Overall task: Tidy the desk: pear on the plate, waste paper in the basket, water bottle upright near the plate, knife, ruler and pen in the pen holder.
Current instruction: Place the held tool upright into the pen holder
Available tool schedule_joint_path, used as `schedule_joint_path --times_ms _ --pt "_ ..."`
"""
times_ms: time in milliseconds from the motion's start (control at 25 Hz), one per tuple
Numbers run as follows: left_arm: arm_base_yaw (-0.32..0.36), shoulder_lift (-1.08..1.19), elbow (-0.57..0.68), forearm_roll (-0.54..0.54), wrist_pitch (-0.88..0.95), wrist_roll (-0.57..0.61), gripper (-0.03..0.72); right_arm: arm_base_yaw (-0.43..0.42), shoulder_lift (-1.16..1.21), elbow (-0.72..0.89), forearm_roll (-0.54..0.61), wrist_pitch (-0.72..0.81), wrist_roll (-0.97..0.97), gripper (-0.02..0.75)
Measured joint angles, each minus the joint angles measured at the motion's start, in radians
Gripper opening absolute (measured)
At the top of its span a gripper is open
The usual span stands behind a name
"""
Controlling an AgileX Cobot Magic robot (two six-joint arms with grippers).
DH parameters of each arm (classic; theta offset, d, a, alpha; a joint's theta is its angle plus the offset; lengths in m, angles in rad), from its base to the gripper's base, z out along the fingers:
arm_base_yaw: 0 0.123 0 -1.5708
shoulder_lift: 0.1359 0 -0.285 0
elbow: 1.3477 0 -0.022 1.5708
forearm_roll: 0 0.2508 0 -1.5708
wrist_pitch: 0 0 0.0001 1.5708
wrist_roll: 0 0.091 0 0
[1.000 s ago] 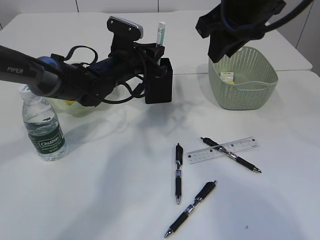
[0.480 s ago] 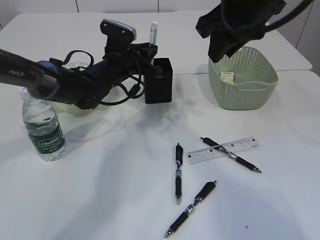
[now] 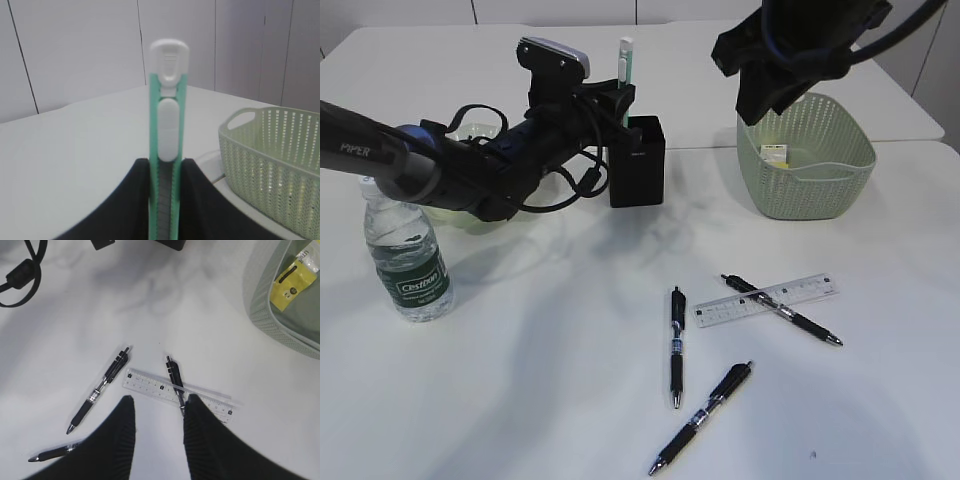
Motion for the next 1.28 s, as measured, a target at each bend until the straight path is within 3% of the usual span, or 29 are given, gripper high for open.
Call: schedule_joint_path --times_ms 240,520,1080,1280 --pt "0.000 0.009 0.000 0.000 0.000 0.000 0.144 0.000 0.000 0.000 0.000 0.000 0.000 0.280" --pt "0.000 0.018 0.000 0.000 -0.002 0.000 0.237 0.000 0.000 0.000 0.000 0.000 0.000 0.280" --pt "0.000 0.009 0.000 0.006 -0.004 0.000 0.244 0.000 0.000 0.000 0.000 0.000 0.000 0.280" --pt "0.000 -0.049 0.000 0.066 0.063 0.000 0.244 0.000 0.000 0.000 0.000 0.000 0.000 0.280"
